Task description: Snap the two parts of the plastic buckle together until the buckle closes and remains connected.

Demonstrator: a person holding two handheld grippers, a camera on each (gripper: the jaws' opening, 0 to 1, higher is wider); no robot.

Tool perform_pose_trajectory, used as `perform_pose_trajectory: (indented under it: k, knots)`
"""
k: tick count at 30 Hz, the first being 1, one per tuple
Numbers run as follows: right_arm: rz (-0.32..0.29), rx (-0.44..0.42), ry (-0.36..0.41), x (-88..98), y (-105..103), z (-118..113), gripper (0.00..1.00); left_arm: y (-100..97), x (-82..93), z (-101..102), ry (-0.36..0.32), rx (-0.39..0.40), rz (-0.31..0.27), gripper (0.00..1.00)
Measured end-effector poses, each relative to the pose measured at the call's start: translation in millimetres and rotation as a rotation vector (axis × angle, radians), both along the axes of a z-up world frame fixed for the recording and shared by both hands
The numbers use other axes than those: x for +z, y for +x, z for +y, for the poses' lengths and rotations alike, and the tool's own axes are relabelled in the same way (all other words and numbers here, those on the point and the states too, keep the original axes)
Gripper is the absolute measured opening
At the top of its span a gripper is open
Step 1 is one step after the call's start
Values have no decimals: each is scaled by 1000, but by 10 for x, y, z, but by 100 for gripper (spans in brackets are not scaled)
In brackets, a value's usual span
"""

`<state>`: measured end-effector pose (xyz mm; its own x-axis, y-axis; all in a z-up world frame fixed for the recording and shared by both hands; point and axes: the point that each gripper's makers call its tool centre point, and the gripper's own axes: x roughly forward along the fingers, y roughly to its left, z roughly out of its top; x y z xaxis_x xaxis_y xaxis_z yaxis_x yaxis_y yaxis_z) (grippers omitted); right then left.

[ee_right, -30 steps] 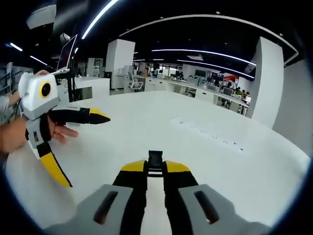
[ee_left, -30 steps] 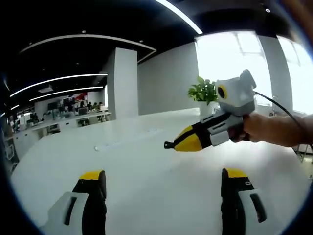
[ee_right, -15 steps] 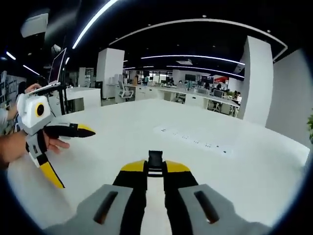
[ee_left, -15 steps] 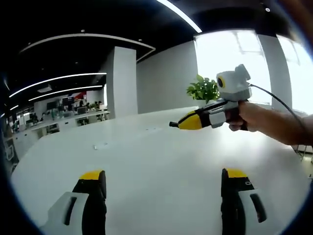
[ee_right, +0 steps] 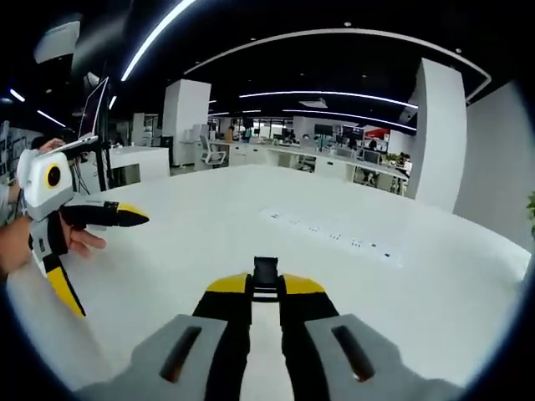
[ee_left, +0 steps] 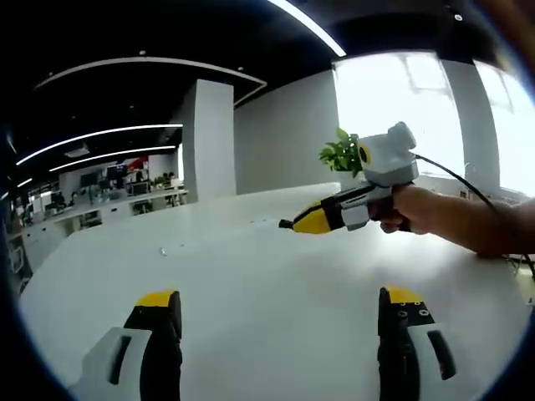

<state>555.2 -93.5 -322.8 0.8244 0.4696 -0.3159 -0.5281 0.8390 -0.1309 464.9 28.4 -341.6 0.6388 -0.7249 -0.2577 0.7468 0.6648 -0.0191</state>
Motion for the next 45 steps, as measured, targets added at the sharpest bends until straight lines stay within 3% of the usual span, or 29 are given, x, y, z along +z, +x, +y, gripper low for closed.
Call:
perform_pose_trajectory:
  k: [8, 27, 45]
  knots:
    - [0, -9, -1, -10, 161, 2, 12, -46, 57, -15, -48, -4, 10, 99]
    - [17, -21, -12, -118, 616, 96, 12, 33, 78, -15, -52, -2, 21, 99]
    - [40, -34, 1, -166, 850, 172, 12, 64, 152, 27, -76, 7, 19, 99]
